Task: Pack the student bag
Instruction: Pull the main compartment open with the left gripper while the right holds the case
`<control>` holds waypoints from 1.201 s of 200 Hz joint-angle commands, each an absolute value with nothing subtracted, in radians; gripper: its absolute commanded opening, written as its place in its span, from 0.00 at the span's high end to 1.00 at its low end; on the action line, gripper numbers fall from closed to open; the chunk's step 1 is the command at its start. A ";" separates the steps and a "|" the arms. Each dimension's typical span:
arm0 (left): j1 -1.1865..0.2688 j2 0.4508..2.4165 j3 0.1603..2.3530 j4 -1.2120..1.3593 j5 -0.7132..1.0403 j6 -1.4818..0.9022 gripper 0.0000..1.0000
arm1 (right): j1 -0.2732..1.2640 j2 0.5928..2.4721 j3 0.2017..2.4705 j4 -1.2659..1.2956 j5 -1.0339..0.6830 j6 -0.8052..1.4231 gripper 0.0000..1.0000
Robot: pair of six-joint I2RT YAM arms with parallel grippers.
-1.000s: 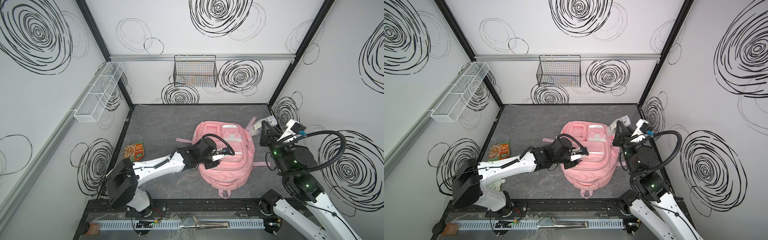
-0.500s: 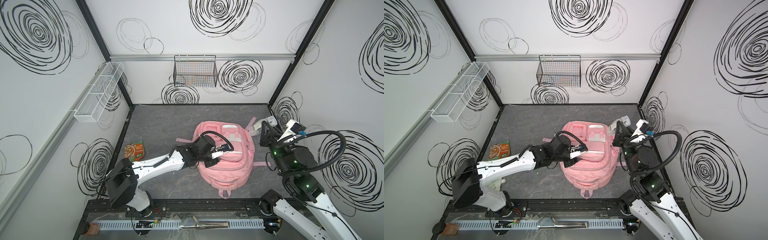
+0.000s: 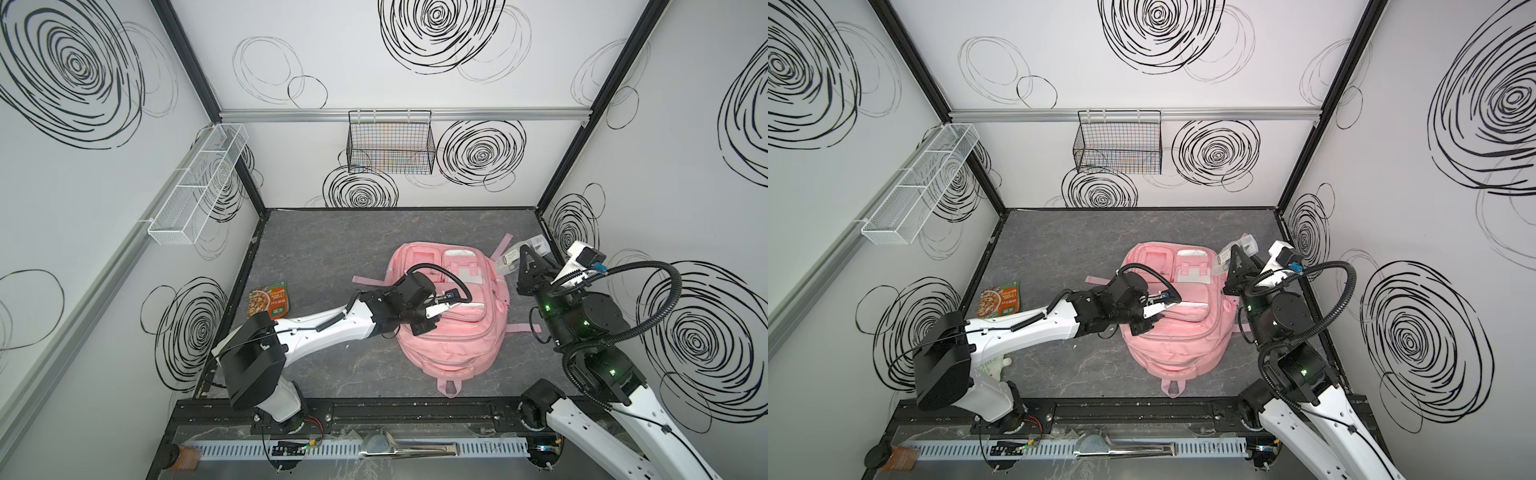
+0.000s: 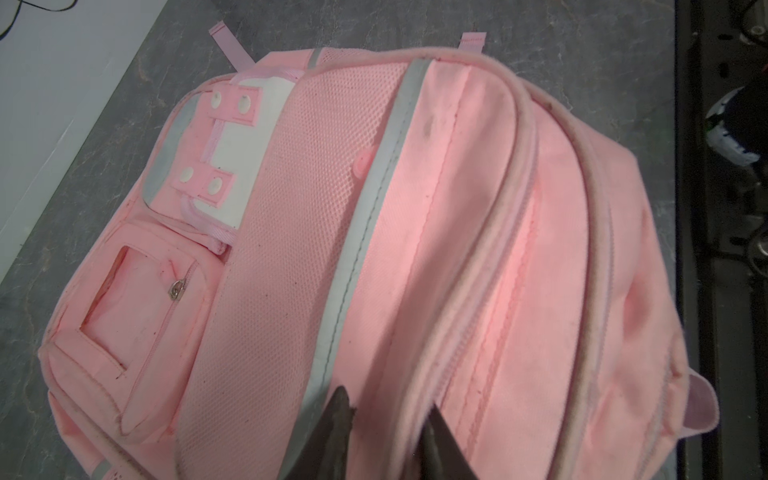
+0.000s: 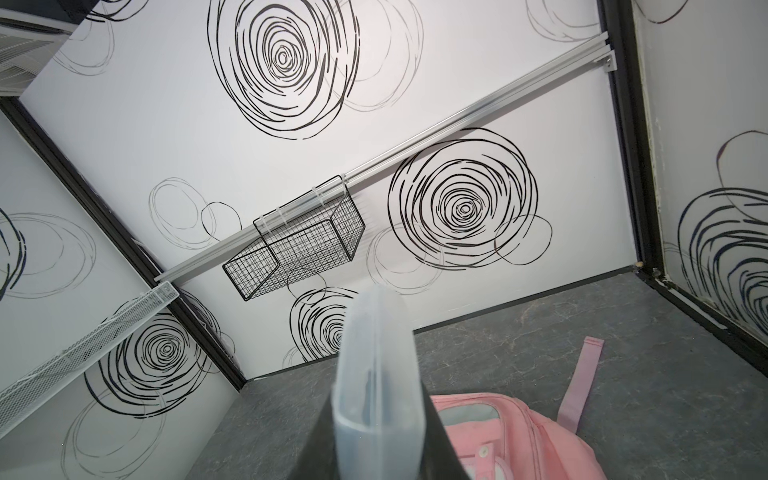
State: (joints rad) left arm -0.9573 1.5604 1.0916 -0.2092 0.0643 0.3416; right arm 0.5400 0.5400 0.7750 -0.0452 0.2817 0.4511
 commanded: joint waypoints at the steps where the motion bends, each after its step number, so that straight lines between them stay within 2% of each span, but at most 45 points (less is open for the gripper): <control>1: -0.948 1.566 1.126 -0.186 0.009 0.337 0.74 | 0.535 0.555 0.781 -0.008 0.267 0.465 1.00; 34: -0.941 1.556 1.123 -0.168 -0.010 0.319 0.87 | 0.536 0.554 0.787 -0.013 0.271 0.457 1.00; 74: -0.931 1.553 1.129 -0.166 -0.023 0.299 0.91 | 0.535 0.554 0.788 -0.011 0.281 0.456 1.00; 88: -0.931 1.548 1.123 -0.154 -0.021 0.293 0.96 | 0.536 0.557 0.794 -0.012 0.278 0.454 1.00; 110: -0.929 1.549 1.117 -0.142 -0.020 0.284 0.96 | 0.537 0.548 0.796 -0.014 0.279 0.453 1.00; 113: -0.928 1.550 1.118 -0.142 -0.022 0.283 1.00 | 0.536 0.547 0.796 -0.016 0.279 0.453 1.00; 164: -0.924 1.538 1.119 -0.128 -0.061 0.244 1.00 | 0.536 0.540 0.792 -0.038 0.280 0.460 1.00; 240: -0.827 1.487 1.091 -0.039 -0.125 0.072 1.00 | 0.535 0.599 0.787 0.023 0.246 0.468 1.00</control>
State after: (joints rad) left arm -0.8848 1.5387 1.0962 -0.1417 -0.0254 0.1799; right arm 0.5400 0.5842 0.7753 -0.0311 0.2615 0.4530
